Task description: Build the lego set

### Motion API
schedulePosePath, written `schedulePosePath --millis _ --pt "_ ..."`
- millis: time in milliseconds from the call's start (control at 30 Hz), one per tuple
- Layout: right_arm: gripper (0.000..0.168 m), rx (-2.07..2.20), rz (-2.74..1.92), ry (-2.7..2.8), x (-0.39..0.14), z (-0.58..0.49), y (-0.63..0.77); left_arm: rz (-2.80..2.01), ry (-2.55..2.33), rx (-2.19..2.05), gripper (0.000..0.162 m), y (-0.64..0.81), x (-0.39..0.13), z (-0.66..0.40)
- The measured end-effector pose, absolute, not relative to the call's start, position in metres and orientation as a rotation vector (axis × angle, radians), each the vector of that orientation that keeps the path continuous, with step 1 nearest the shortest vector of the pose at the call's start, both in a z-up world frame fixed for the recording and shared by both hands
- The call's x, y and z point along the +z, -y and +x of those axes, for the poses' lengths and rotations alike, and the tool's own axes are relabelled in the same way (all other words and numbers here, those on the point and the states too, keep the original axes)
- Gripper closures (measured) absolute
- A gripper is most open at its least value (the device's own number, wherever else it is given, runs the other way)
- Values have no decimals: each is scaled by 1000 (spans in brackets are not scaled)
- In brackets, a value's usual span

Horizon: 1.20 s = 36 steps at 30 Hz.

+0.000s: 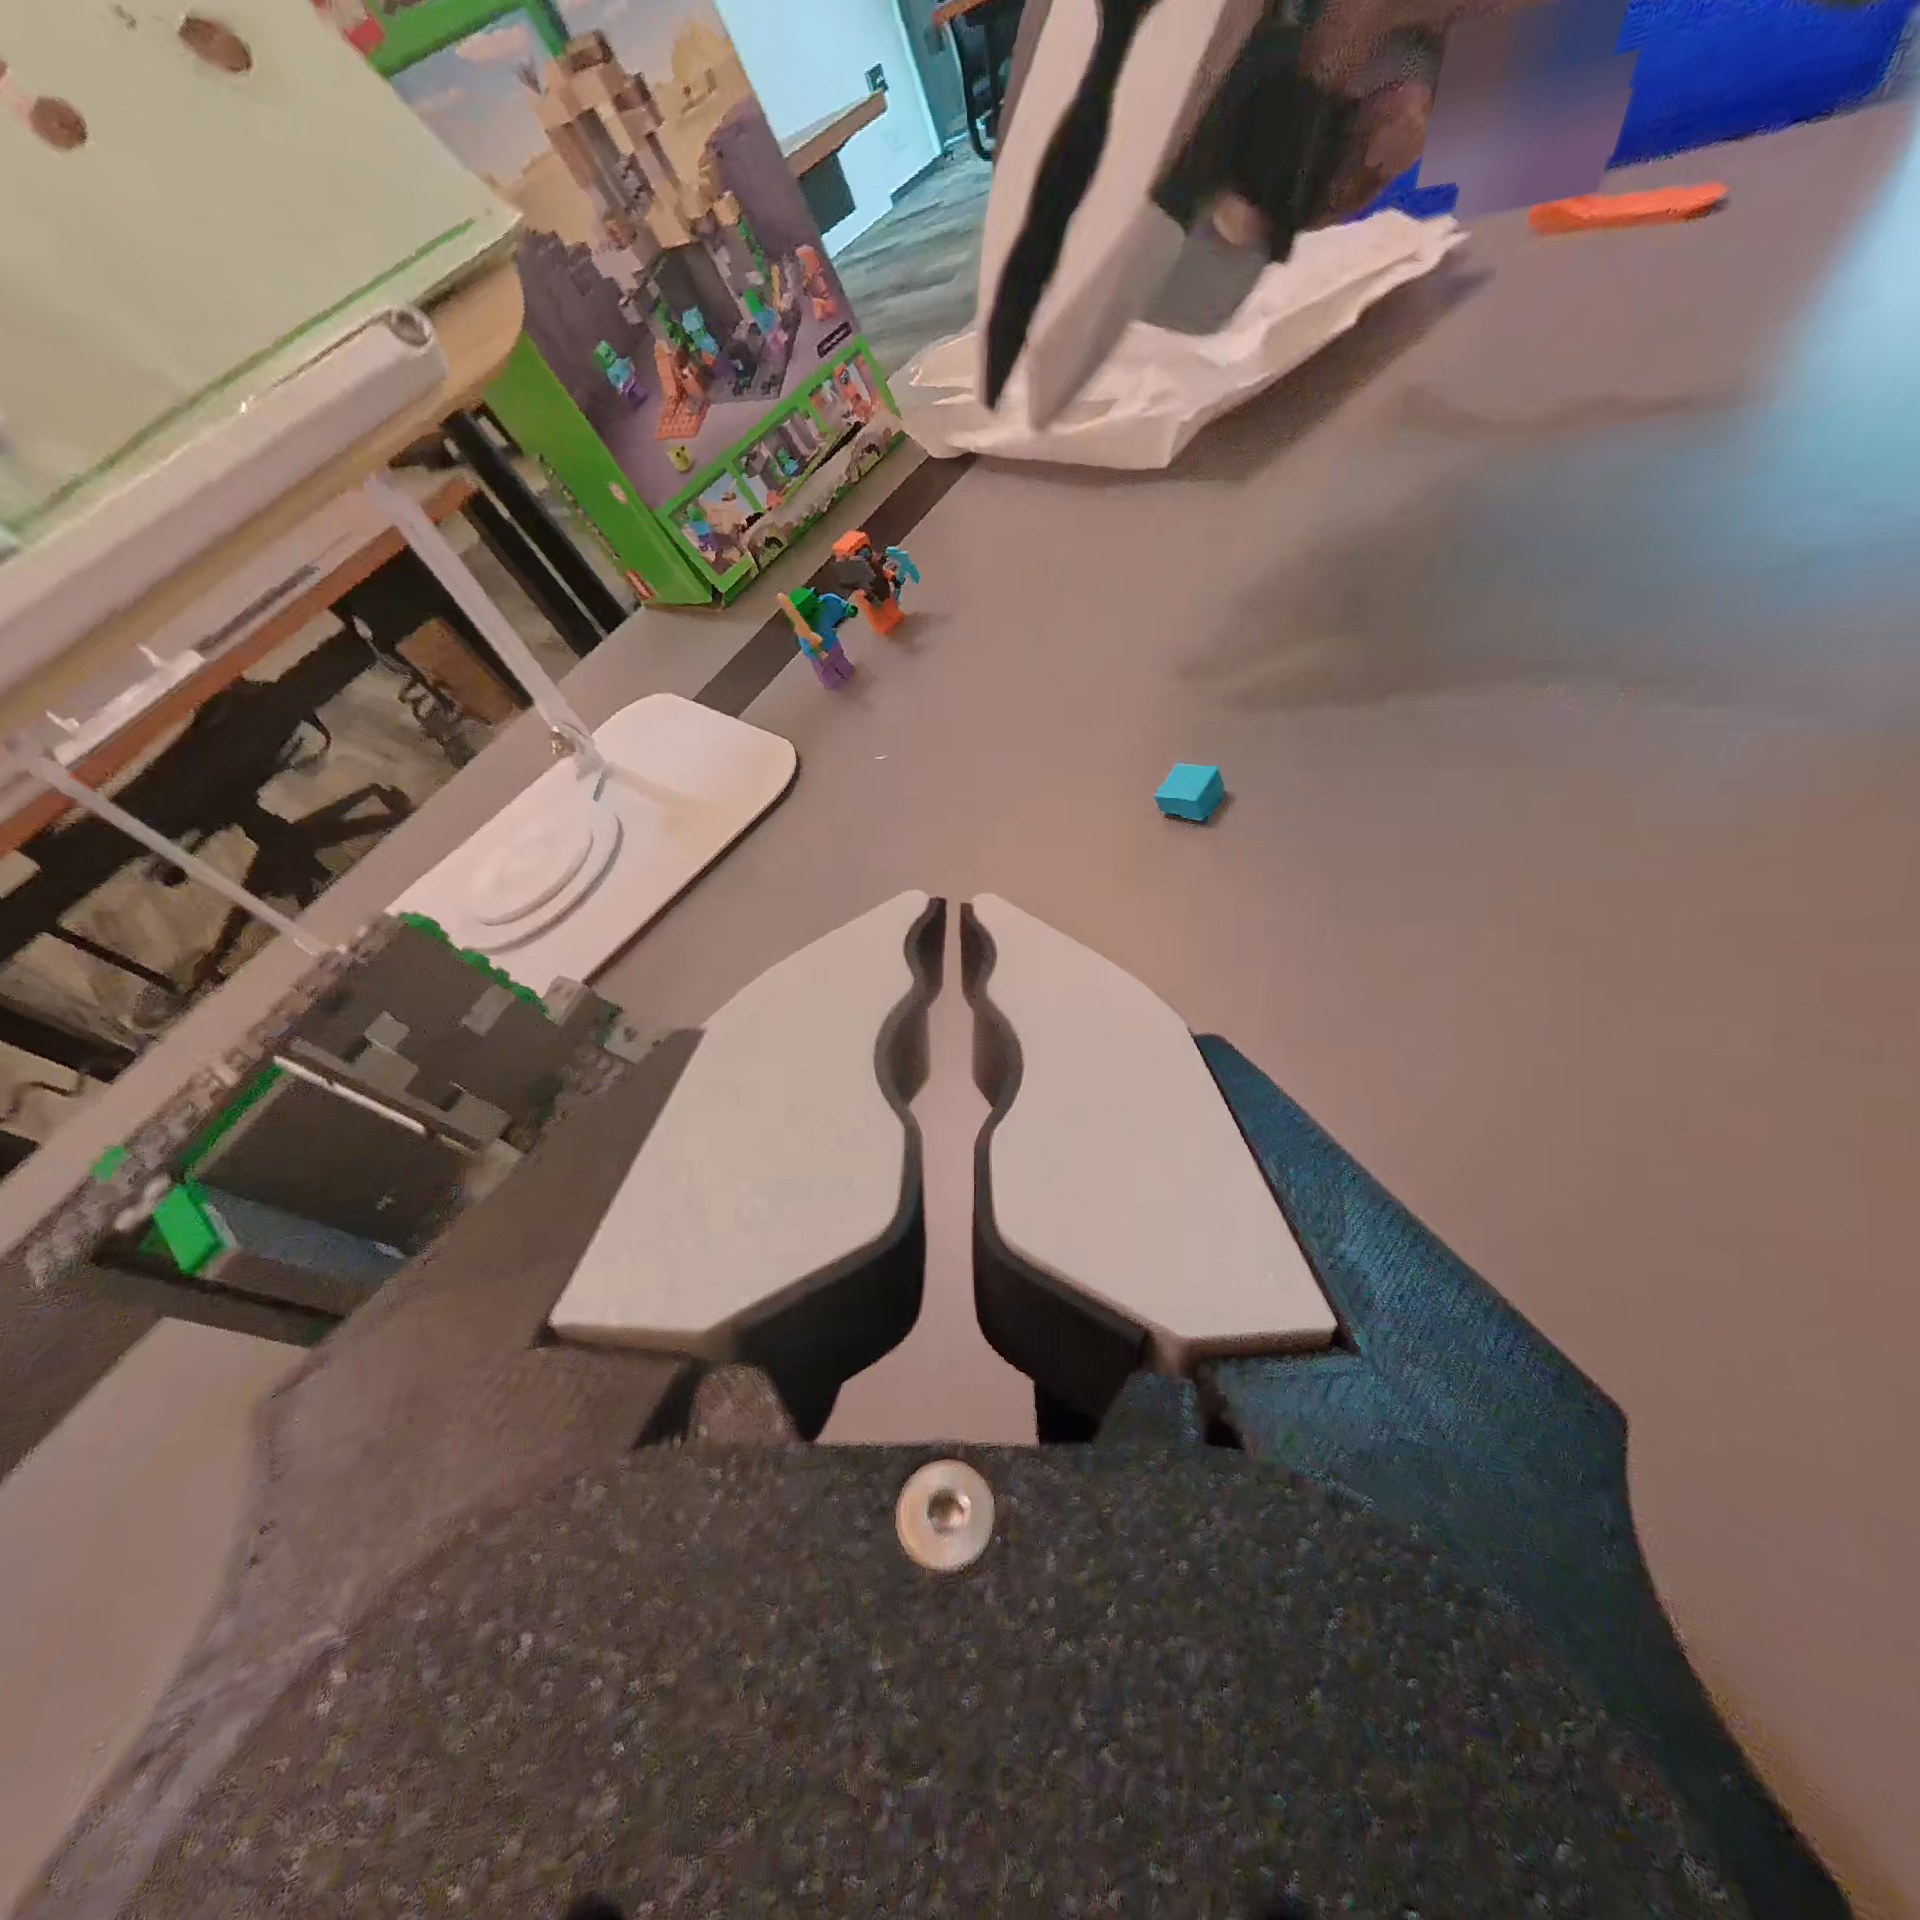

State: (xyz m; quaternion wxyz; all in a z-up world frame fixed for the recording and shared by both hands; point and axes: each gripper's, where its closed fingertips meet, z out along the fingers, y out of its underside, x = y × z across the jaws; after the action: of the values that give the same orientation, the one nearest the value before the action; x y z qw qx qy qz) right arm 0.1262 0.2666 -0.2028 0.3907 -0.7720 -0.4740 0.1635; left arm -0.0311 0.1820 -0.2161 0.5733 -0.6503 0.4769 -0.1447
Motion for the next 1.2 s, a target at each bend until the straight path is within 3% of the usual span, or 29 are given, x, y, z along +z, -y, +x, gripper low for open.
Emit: schedulePosePath --millis 167,567,767,1000,1200 --pt "149 407 -1986 1084 -199 166 -343 -1612 -1006 -406 162 -192 -218 -40" --pt "147 411 -2201 1338 -278 155 -430 -1683 -911 -391 162 -208 -226 -56" --pt "160 373 -2218 1393 -277 157 -430 -1682 -921 -417 162 -206 -227 -55" --pt "164 497 -2051 1439 -203 150 -356 -1651 -932 -425 162 -202 -217 -52" --pt "164 549 -1960 1645 -242 114 -237 -1637 -959 -422 162 -197 -217 -46"
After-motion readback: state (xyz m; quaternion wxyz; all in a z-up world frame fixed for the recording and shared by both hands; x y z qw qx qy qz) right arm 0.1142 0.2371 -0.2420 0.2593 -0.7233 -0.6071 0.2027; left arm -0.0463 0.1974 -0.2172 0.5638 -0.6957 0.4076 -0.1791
